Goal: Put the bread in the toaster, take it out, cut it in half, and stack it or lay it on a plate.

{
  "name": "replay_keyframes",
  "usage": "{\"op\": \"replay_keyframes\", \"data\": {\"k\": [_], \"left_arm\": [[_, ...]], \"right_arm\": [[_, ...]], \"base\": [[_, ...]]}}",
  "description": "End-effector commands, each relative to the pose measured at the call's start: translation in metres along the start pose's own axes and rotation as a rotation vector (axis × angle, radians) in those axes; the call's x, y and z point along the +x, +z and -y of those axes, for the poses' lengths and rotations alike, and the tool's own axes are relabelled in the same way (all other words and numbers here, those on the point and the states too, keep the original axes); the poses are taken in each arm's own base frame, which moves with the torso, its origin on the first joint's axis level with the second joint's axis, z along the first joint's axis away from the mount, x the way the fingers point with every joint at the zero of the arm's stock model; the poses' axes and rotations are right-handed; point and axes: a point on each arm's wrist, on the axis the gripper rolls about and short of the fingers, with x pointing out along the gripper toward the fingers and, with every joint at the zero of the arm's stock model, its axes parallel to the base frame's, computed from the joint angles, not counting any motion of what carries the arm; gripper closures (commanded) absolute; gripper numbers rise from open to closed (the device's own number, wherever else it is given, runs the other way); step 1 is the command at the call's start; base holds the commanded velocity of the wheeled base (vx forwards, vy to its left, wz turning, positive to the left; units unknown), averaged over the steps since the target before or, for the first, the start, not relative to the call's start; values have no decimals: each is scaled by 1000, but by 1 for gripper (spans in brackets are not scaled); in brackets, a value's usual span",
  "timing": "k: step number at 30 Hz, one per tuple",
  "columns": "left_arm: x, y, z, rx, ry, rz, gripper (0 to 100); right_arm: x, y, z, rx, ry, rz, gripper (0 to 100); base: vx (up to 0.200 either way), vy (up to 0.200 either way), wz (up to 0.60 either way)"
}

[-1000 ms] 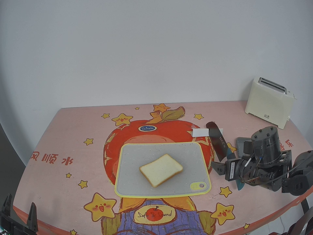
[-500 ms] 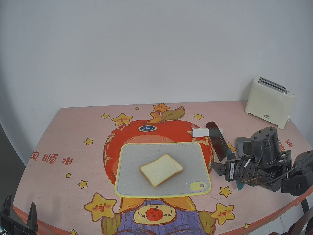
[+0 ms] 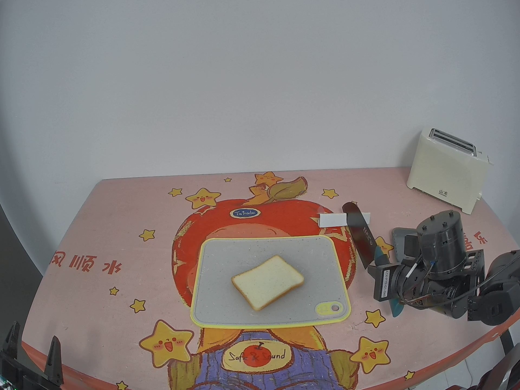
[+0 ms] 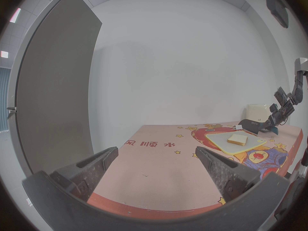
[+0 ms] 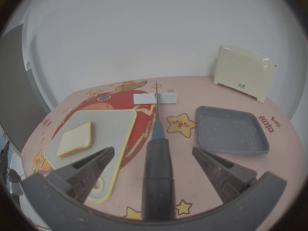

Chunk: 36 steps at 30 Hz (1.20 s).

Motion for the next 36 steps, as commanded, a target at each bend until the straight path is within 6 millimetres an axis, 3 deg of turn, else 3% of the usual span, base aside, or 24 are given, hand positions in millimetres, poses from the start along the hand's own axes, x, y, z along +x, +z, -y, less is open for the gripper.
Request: {"op": "replay_keyframes", "data": {"k": [1, 22, 36], "left_arm": [[0, -5, 0, 0, 0, -1, 0], [0, -5, 0, 0, 0, -1, 0], [0, -5, 0, 1, 0, -1, 0]], "right_arm": [[-1, 0, -1, -2, 3, 1, 100], [-15, 16, 0, 14, 8, 86, 100], [-74, 25, -3, -86, 162, 218, 100]], "base": [[0, 0, 0], [0, 0, 0], [0, 0, 0]]}}
